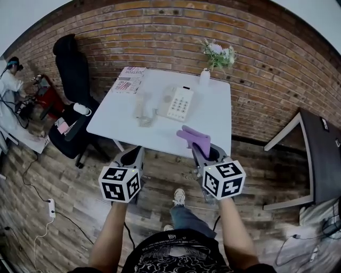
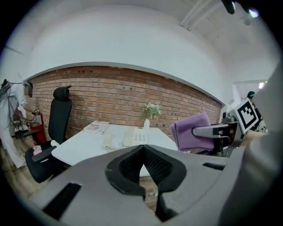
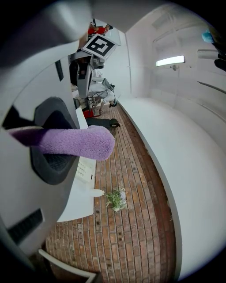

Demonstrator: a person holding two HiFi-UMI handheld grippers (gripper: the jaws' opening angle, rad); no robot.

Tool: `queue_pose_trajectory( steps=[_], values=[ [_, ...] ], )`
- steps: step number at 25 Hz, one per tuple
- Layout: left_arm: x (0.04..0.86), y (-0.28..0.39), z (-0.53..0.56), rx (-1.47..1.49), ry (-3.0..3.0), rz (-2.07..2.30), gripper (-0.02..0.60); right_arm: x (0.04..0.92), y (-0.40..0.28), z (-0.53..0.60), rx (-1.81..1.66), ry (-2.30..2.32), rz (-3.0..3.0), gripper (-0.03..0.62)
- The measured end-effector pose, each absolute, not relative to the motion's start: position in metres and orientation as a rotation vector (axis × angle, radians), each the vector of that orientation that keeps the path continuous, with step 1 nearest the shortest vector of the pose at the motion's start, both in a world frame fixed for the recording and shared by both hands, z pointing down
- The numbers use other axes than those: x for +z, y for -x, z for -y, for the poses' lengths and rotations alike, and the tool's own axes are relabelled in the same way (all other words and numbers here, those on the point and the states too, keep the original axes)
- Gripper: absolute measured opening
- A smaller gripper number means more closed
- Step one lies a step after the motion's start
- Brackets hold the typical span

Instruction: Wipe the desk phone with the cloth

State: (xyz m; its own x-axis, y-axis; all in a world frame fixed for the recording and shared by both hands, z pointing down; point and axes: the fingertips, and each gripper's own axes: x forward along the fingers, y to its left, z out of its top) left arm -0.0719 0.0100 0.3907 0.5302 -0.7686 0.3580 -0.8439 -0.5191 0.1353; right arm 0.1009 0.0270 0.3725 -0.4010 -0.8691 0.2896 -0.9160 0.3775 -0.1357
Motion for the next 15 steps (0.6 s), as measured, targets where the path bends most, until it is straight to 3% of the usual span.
queue_pose_trajectory(
  steps=[15],
  values=[
    [0.400, 0.037, 0.136, 0.381, -2.475, 1.335, 0.002, 0.387, -0.145, 0.124, 0.443, -1.645, 2.429, 0.043]
  ],
)
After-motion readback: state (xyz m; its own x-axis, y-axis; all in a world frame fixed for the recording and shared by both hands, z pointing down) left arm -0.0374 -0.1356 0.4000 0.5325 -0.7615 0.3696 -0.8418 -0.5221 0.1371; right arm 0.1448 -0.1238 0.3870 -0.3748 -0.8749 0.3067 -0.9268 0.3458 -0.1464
